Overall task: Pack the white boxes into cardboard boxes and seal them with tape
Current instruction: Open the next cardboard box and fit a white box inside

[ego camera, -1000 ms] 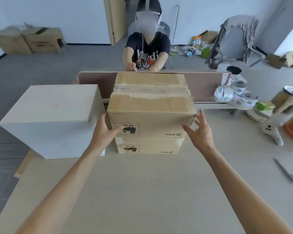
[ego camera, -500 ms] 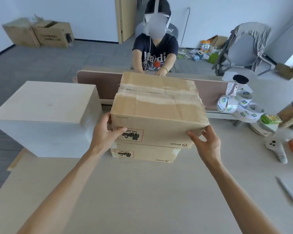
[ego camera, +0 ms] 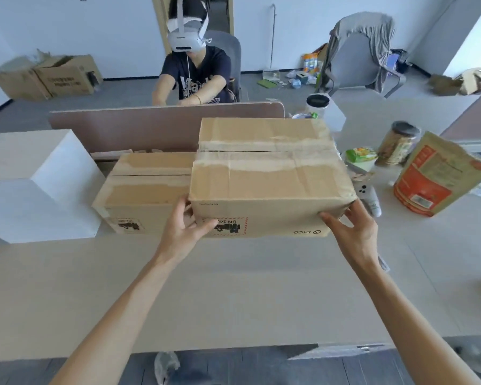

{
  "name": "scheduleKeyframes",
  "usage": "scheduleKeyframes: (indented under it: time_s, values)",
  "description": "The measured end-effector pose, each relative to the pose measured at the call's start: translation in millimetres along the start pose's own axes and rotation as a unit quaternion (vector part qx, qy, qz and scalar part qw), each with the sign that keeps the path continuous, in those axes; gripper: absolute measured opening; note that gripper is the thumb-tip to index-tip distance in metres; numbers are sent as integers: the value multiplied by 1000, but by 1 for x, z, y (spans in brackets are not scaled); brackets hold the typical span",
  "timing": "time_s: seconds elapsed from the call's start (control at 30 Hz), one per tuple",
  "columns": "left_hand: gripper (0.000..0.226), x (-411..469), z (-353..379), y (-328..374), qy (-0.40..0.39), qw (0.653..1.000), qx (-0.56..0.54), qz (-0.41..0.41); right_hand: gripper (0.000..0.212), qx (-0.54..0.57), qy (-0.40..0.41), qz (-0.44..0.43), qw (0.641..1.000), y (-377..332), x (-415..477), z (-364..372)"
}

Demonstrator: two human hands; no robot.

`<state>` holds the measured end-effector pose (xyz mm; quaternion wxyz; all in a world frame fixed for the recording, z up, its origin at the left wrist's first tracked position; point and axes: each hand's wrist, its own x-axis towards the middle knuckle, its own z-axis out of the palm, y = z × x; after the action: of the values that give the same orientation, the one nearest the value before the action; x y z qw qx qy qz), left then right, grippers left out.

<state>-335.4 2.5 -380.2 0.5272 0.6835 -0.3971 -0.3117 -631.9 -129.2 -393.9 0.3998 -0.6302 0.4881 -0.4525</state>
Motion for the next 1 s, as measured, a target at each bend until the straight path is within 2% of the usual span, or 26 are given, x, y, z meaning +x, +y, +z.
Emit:
scheduleKeyframes:
  time_s: [0.13, 0.27, 0.33, 0.4, 0.43, 0.5, 0.57, 0.6, 0.7, 0.83, 0.93, 1.0]
  values:
    - [56, -37, 50, 0, -15, 1000, -2, -17, 28, -25, -19, 26, 999, 38, -19, -57]
    - [54, -59, 71, -25, -49, 997, 2, -62, 25, -50, -42, 54, 996, 63, -37, -80]
    - [56, -67, 73, -42, -84, 991, 44, -98, 25, -45, -54, 77, 995, 73, -48, -83]
    - [62, -74, 73, -56, -131, 977, 106, -134, 14, -44, -72, 105, 991, 86, -60, -84]
    - [62, -77, 74, -60, -156, 966, 141, -150, 20, -39, -90, 124, 987, 92, -65, -84]
    - [56, -82, 74, -65, -183, 948, 202, -166, 55, -27, -134, 154, 979, 103, -73, -86]
    - [52, -86, 74, -67, -154, 953, 202, -166, 78, -33, -163, 157, 974, 109, -72, -90]
    - [52, -86, 73, -66, -127, 961, 182, -167, 79, -35, -174, 160, 971, 106, -71, -90]
    - [52, -77, 69, -54, -77, 978, 117, -154, 53, -38, -186, 143, 971, 83, -62, -91]
    - [54, -56, 67, -43, -64, 986, 66, -137, 36, -38, -178, 152, 971, 62, -41, -84]
    - [44, -49, 62, -40, -13, 990, -14, -142, 56, -44, -148, 164, 974, 58, -31, -82]
    - [32, -49, 57, -38, 15, 991, -25, -128, 67, 1, -104, 164, 981, 55, -25, -85]
